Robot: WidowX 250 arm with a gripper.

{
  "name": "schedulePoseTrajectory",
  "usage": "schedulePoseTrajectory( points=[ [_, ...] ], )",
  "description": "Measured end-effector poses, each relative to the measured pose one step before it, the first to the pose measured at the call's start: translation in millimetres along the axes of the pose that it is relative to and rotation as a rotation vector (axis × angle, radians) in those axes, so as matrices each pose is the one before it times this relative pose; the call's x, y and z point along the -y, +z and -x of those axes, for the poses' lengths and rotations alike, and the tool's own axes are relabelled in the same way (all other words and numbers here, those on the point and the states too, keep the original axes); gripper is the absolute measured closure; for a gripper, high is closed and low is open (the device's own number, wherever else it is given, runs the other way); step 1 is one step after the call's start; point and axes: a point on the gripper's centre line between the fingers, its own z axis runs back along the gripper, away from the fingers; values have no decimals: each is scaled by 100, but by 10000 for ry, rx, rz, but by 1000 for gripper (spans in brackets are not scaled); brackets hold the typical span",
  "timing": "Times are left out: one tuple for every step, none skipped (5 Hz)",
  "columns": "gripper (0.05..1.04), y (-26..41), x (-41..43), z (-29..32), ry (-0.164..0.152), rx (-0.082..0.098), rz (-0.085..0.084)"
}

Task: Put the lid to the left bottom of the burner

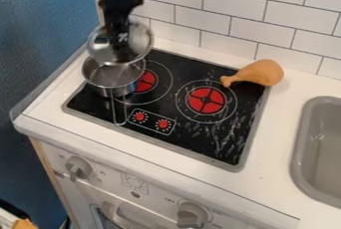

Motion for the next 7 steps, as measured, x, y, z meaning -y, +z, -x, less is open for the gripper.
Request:
schedulePoseTrajectory(
  points=[
    [805,1636,3430,-3235,-1434,583,126],
    [805,971,3540,-2328,-1252,684,359],
    [805,-1515,4399,-3735,-937,270,607],
    [805,-2266,2233,-1135,-218,-353,-84],
    [805,-3531,1388,-638,-213,-597,193],
    [805,-2243,174,-194,75,-391,83],
    [805,-893,-832,-818,37,-144,-275]
  ],
)
